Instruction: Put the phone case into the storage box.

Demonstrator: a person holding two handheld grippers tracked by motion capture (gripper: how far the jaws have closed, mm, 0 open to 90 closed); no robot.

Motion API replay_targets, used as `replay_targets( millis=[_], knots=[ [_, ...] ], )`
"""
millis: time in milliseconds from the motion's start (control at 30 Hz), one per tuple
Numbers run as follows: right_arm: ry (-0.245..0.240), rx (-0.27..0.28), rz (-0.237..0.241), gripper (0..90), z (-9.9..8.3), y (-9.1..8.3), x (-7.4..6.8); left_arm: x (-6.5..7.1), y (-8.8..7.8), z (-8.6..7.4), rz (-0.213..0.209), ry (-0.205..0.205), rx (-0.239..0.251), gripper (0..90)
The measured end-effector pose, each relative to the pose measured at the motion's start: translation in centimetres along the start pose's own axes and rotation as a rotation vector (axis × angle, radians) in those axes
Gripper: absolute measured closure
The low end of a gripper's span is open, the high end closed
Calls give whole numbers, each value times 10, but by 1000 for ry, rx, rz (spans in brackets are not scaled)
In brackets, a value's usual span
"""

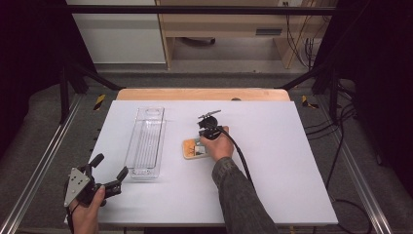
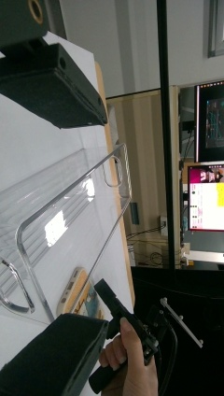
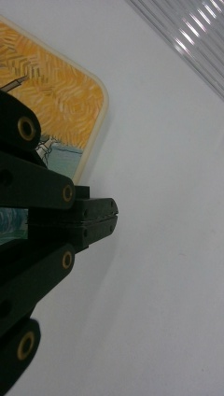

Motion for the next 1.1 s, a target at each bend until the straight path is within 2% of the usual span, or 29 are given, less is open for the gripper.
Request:
replay_targets(
  millis=[267,433,533,767,900,967,1100],
  knots=[
    [-69,-83,58,900,-7,-7,-16,0,0,0,3,3,-2,29],
    [-108,-96,97,900,-12,-10,-33,1,0,0,1,4,-4,30],
    [-128,-97,101,900,-14,-11,-36,1,0,0,-1,8,-7,29],
    [-122,-107,98,900,-15,-4,-36,1,0,0,1,8,-7,30],
    [-184,-147,106,900,-23,-8,-48,1,1,-1,1,1,-10,30],
    [-188,-149,105,900,-24,-9,-50,1,0,0,2,1,-7,30],
    [-205,-142,119,900,-39,-19,-59,1,0,0,3,3,-8,30]
  ],
)
Point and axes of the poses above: each handheld gripper's, and its own axes: y roughly forward along the jaws, z roughly out of its top, x roughly to its right, the point moved 2 cm from there along y, roughly forward along the jaws, and after that the axes turned 12 degrees about z, right-handed, at the moved point
